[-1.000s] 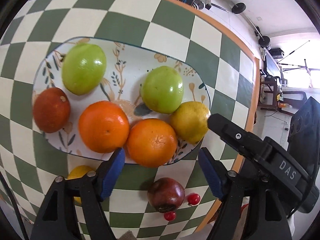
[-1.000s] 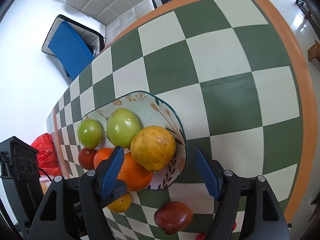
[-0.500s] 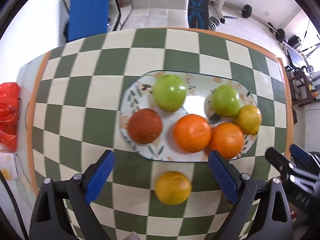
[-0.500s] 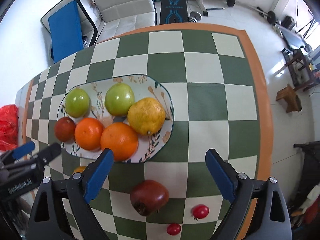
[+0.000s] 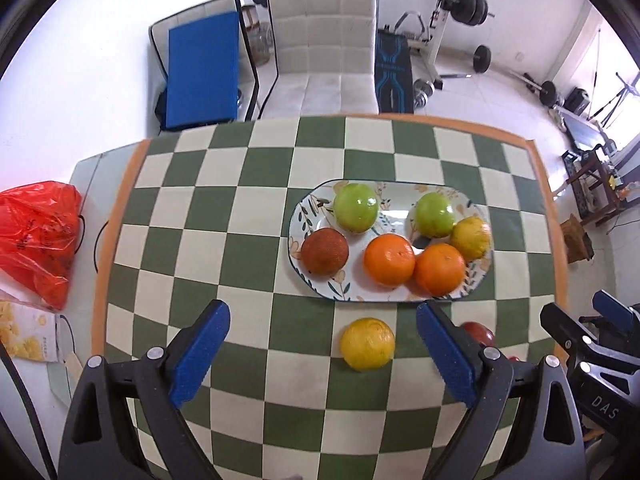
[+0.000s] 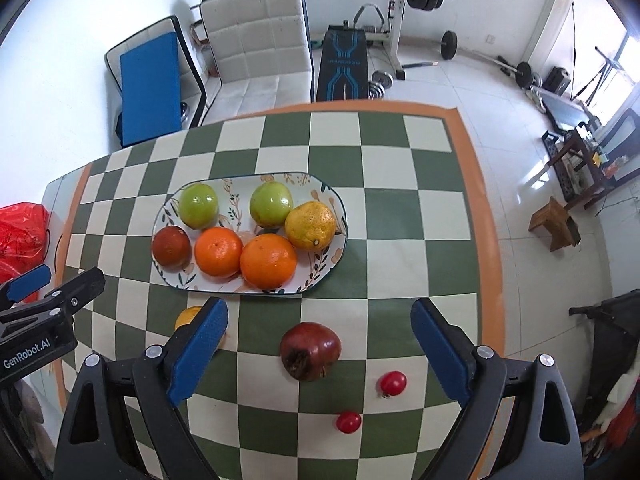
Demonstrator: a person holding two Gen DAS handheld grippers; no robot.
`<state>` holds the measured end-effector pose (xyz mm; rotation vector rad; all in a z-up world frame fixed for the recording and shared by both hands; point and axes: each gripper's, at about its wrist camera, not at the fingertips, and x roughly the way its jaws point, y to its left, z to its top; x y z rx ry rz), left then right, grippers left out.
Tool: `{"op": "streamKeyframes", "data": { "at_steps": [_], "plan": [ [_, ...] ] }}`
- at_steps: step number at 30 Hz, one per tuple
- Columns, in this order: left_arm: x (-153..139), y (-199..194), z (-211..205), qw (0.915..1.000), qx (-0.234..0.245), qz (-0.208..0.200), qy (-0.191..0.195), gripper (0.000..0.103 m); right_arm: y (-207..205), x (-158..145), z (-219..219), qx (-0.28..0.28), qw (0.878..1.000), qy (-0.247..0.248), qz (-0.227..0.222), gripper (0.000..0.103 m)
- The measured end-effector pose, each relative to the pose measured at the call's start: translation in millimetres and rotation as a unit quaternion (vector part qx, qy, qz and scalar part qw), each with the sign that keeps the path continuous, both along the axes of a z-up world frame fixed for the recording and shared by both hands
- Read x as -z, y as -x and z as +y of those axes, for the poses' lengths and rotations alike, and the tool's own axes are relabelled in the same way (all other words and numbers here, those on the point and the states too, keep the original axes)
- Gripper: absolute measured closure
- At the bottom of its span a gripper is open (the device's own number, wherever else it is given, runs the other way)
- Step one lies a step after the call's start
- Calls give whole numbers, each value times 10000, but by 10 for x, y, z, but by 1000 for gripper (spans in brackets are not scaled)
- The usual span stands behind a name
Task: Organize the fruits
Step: 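Place the lemon and orange on the plate, opening both tools, then grasp the dark red apple with the right tool while the left tool grasps the lemon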
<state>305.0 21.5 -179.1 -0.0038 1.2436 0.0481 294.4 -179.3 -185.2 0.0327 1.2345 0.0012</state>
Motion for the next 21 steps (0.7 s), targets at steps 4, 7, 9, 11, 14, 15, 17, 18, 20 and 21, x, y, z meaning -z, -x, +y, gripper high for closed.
{"op": "streamKeyframes", "data": {
  "at_steps": [4,7,9,11,14,15,17,18,20,21],
  "plan": [
    [-264,217,-22,9996,101,-261,9,7,229,-304,11,-49,9997,13,-234,8],
    [-463,367,-18,9990,141,-422,76,7,411,-555,21,-77,9990,18,-439,8],
    [-589,449,-15,9984,157,-516,142,7,540,-727,29,-92,9982,40,-597,8],
    [-708,529,-13,9977,188,-627,175,7,654,-870,38,-106,9975,33,-696,8],
    [-873,640,-16,9964,240,-786,191,7,808,-1057,38,-97,9965,-23,-830,8],
    [-932,688,-13,9959,241,-846,197,7,854,-1113,38,-89,9962,-32,-871,8],
    [-996,752,-11,9953,257,-909,200,7,938,-1218,34,-75,9953,-79,-961,8],
    [-1029,792,-10,9950,264,-933,223,7,986,-1273,40,-73,9949,-71,-1008,8],
    [-1076,853,-20,9946,292,-963,235,7,1067,-1363,38,-46,9941,-126,-1079,8],
    [-1091,880,-26,9945,308,-966,257,7,1104,-1402,41,-41,9937,-142,-1109,8]
  ]
}}
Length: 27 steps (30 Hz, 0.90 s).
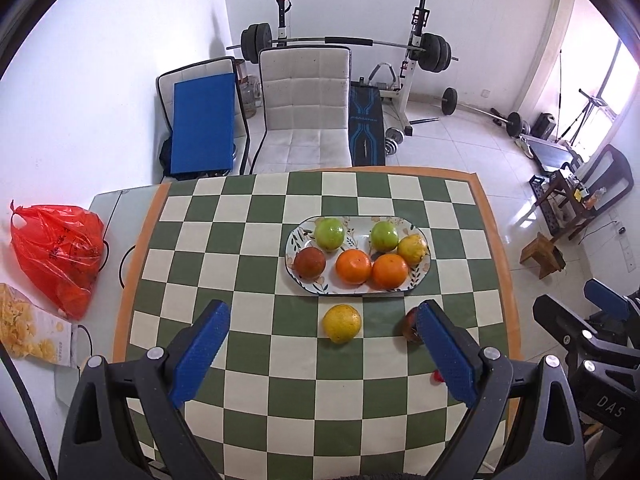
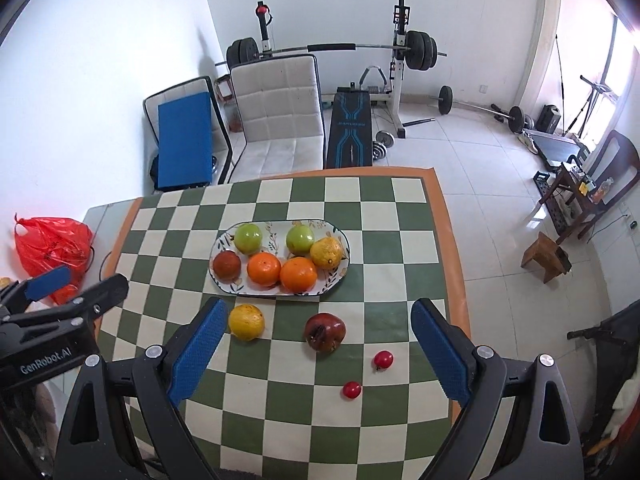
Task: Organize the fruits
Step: 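Grasp the dark red apple with the right tool while the left tool grasps the lemon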
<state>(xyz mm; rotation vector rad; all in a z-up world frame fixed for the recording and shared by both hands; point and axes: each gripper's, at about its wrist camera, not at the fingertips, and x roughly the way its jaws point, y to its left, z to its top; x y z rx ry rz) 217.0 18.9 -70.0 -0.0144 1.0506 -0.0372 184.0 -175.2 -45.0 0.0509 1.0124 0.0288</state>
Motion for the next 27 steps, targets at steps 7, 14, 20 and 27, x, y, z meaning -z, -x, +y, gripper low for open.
{"op": "streamKeyframes", "data": {
  "at_steps": [7,14,20,27],
  "plan": [
    [-49,76,-24,10000,45,-69,8,7,128,-126,4,79,9998,-68,-141,8],
    [46,-4,-12,10000,-21,-11,-69,1,15,61,-127,319,9990,-285,-93,7],
    [598,-330,114,9976,-313,534,-317,1,-433,1043,-301,467,9937,-639,799,7],
    [1566,-666,224,9828,-529,1751,-274,1,-885,2459,-330,607,9716,-1004,2053,10]
  ]
}}
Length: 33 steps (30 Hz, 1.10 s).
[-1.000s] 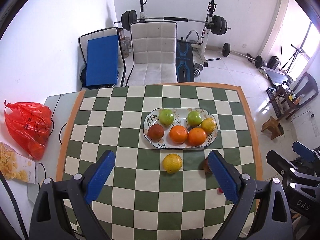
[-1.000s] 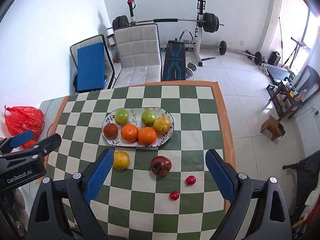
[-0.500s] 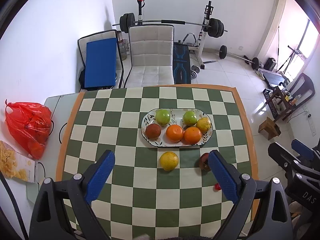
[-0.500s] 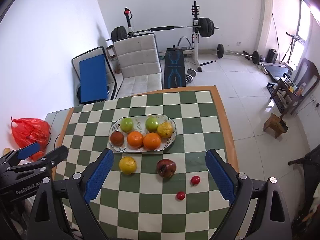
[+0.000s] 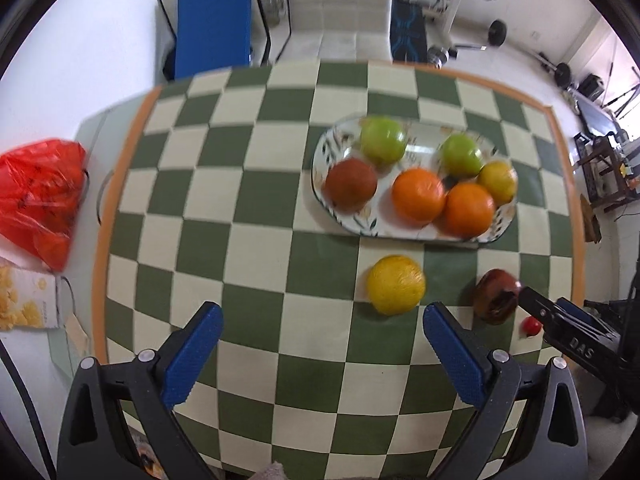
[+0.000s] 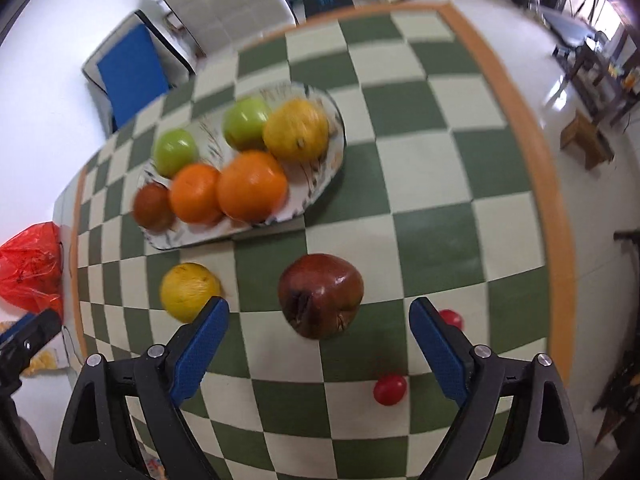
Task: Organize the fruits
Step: 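Grasp the dark red apple with the right tool while the left tool grasps the lemon, then carry the apple and lemon onto the plate and open both tools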
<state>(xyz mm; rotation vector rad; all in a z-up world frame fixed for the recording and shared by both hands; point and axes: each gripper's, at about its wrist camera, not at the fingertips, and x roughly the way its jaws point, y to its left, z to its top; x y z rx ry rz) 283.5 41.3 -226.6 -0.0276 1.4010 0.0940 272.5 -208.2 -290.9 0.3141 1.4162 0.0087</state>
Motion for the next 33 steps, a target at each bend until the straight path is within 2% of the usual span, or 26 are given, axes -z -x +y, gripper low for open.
{"op": "streamKeyframes", "data": {
  "at_steps": [4,8,17,18,19,20,21,22,25,29,33],
  "plan": [
    [408,-110,-28,9987,-101,478,149,1,-158,542,46,68,9987,-154,477,18],
    [689,-212,-146,9967,-22,752,297,1,-207,820,90,63,9969,-323,719,34],
    [1197,-383,-529,9904,646,1180,332,1,30,800,27,-207,9961,-286,805,34],
    [1239,-388,-564,9897,722,1192,324,4,60,809,11,-186,9960,-301,822,34],
    [1273,-389,-594,9892,789,1199,308,14,79,826,5,-172,9959,-298,836,34],
    [1299,-390,-617,9887,834,1208,296,31,70,838,9,-155,9958,-294,852,34],
    [1328,-387,-640,9878,886,1232,346,38,80,860,11,-137,9956,-302,878,34],
    [1351,-382,-658,9870,903,1265,400,43,90,891,20,-122,9952,-323,918,34],
    [1344,-355,-705,9883,974,1142,284,43,95,916,6,-112,9952,-353,908,34],
    [1240,-267,-668,9900,915,1011,354,43,101,899,25,-190,9950,-389,900,34],
    [866,-207,-522,9918,775,725,719,43,47,728,-22,92,9911,-1055,807,34]
  ]
}}
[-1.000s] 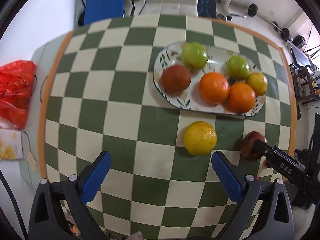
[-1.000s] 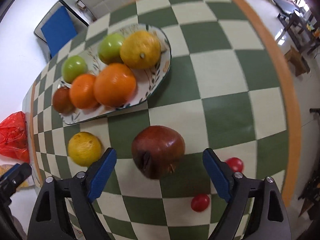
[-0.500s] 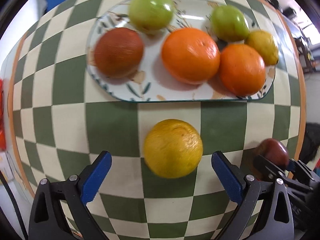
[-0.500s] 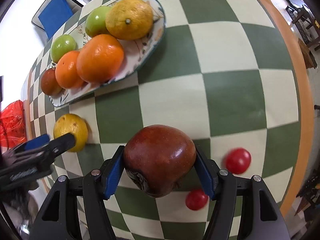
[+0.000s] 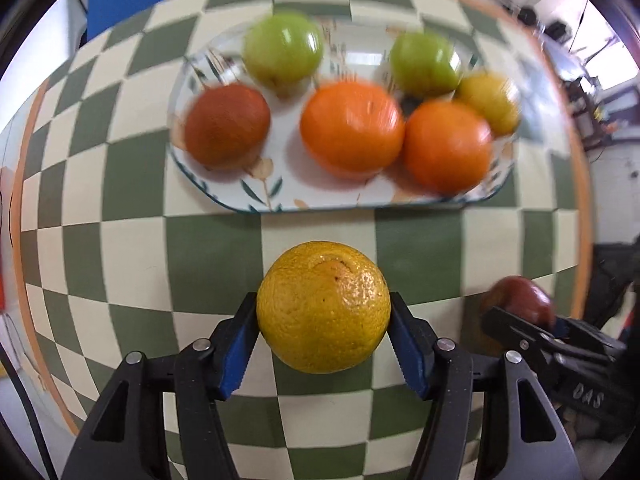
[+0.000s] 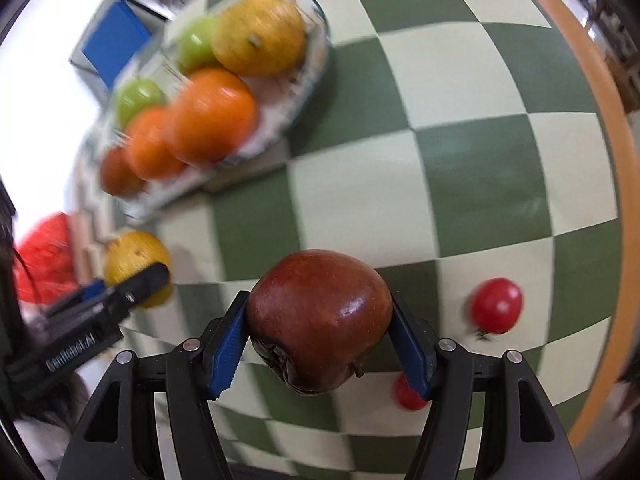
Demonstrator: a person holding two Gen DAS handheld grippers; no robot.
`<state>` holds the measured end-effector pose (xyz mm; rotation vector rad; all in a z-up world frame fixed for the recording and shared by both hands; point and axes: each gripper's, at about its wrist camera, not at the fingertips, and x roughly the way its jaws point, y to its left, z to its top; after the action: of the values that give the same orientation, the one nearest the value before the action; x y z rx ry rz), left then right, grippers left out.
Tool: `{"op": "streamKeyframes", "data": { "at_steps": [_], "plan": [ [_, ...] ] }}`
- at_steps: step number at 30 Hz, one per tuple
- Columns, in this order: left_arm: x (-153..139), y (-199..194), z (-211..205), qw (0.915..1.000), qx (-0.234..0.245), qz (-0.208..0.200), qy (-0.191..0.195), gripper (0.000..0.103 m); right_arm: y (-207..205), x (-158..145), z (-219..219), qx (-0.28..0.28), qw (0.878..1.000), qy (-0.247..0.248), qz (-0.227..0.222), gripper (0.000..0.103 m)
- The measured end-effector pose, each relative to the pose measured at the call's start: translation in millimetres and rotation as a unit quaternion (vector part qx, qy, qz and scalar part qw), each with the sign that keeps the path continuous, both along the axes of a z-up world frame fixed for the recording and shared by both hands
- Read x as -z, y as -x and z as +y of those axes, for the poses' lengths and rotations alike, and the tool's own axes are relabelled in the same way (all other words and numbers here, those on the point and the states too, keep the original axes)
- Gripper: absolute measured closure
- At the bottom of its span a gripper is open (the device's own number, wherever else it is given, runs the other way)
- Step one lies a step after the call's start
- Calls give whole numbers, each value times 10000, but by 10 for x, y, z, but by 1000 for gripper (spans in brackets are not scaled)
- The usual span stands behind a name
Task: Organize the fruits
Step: 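Carry the apple and lemon onto the plate and open both tools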
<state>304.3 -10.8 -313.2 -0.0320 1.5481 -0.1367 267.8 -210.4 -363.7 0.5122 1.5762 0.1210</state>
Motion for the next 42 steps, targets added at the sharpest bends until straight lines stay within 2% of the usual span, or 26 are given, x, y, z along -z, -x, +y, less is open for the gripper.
{"op": "streamKeyframes", "data": {
  "at_steps": [4,7,9,11,13,18,24,29,33,37,39,42],
  "plan": [
    [-504,-134,232,9985,-214,-362,348,43,-224,-424,46,150,9980,-429,-446,34],
    [-804,-421,455,9964,-419,-527,524,43,-633,-761,191,49,9945,-627,-837,34],
    [-870,-609,607,9952,-580,-588,520,43,-1015,-924,340,-143,9926,-542,-1080,34],
    [-850,-833,761,9946,-738,-581,439,43,-1400,-985,490,-365,9915,-327,-1203,34],
    [-711,-1032,880,9939,-909,-457,425,43,-1745,-924,675,-588,9914,-175,-1156,34],
    [-251,-1487,1114,9889,-1368,115,568,43,-2203,-618,1018,-1244,9884,270,-827,34],
    [168,-1724,1162,9805,-1528,771,971,43,-2111,-420,1159,-1629,9832,421,-706,33],
    [284,-1740,1183,9719,-1697,1039,1257,42,-2098,-389,1245,-1792,9802,580,-616,33],
    [242,-1740,1186,9742,-1615,999,1222,39,-2097,-400,1201,-1733,9817,549,-570,32],
    [166,-1724,1167,9783,-1507,866,1126,17,-2069,-444,1166,-1663,9826,585,-592,31],
    [133,-1723,1160,9811,-1450,791,1012,16,-2042,-487,1141,-1615,9829,616,-627,24],
    [93,-1701,1139,9840,-1366,724,884,16,-1986,-565,1085,-1510,9842,617,-690,24]
  ]
}}
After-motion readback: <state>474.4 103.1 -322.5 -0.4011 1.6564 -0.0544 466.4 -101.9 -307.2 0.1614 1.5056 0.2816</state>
